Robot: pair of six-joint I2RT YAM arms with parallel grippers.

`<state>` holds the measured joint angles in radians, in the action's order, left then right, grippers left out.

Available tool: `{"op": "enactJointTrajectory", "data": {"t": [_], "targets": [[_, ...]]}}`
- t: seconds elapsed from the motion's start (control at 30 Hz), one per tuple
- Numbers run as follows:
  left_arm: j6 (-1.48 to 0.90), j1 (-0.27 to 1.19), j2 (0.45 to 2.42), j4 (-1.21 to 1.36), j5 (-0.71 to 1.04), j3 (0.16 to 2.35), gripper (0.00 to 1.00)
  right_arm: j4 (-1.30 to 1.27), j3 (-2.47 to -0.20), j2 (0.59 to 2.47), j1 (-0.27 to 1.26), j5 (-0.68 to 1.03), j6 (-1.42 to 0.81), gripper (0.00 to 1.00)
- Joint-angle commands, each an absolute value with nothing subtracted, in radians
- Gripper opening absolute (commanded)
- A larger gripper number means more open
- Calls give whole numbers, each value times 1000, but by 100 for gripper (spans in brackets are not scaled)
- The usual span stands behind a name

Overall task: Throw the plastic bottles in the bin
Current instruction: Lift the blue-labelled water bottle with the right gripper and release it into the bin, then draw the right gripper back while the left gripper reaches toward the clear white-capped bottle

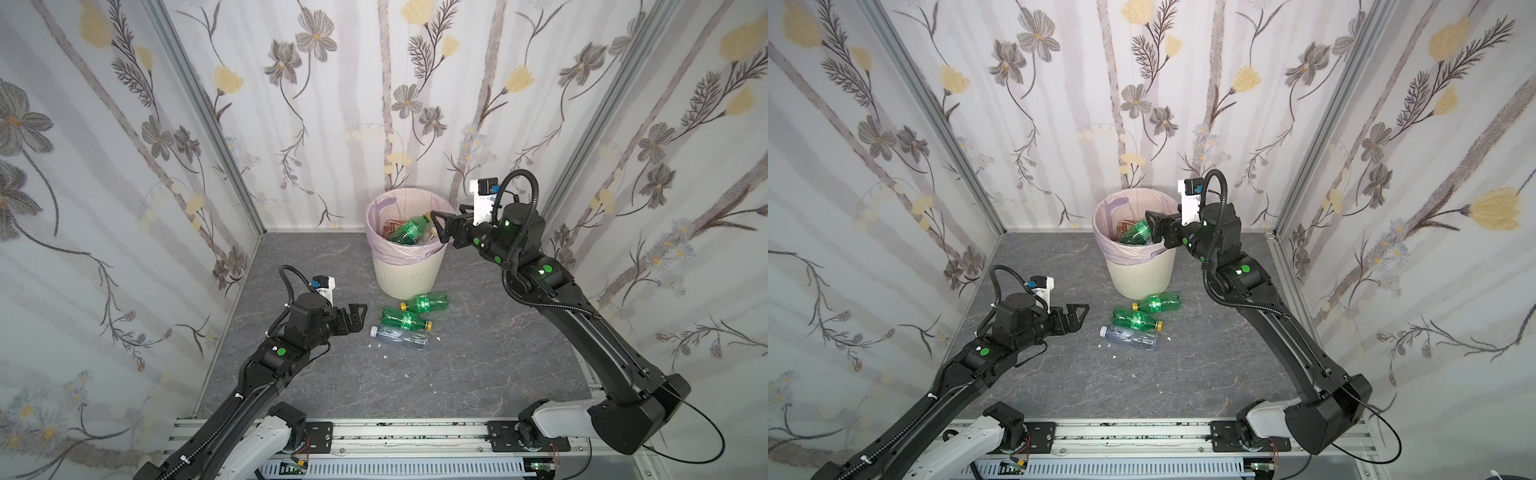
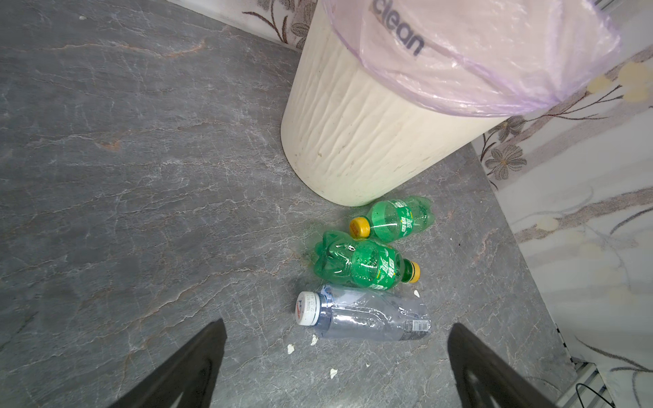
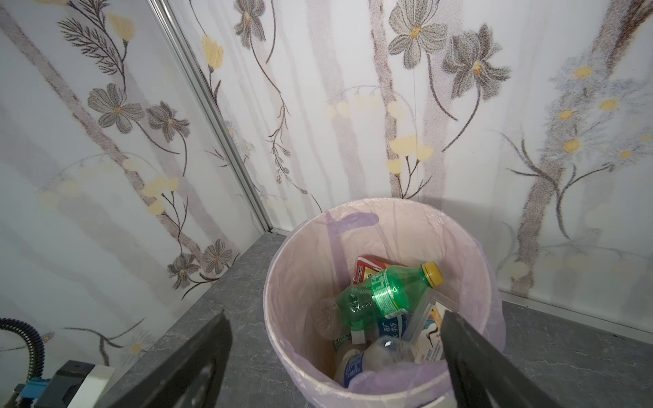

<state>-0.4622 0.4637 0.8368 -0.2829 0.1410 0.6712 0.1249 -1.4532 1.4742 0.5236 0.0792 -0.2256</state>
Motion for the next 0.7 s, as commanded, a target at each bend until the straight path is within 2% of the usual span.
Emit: {"op": "enactJointTrajectory", "data": {"t": [0.0, 0.1, 0.2, 0.37, 0.67], "targets": [[-446, 464, 849, -273, 160, 677, 100, 105, -1389, 1417, 524, 78, -197, 93], [-440, 464, 858, -272, 189, 680, 100, 110, -1303, 1345, 525, 83, -190, 93], [-420, 463, 871, -273, 296, 680, 100, 131, -1206, 1276, 524, 121, -158, 93], [-426, 464, 879, -273, 281, 660, 100, 246, -1081, 1198, 524, 119, -112, 92], [-454, 465, 932, -270, 279, 666, 100, 227, -868, 1071, 523, 124, -164, 90]]}}
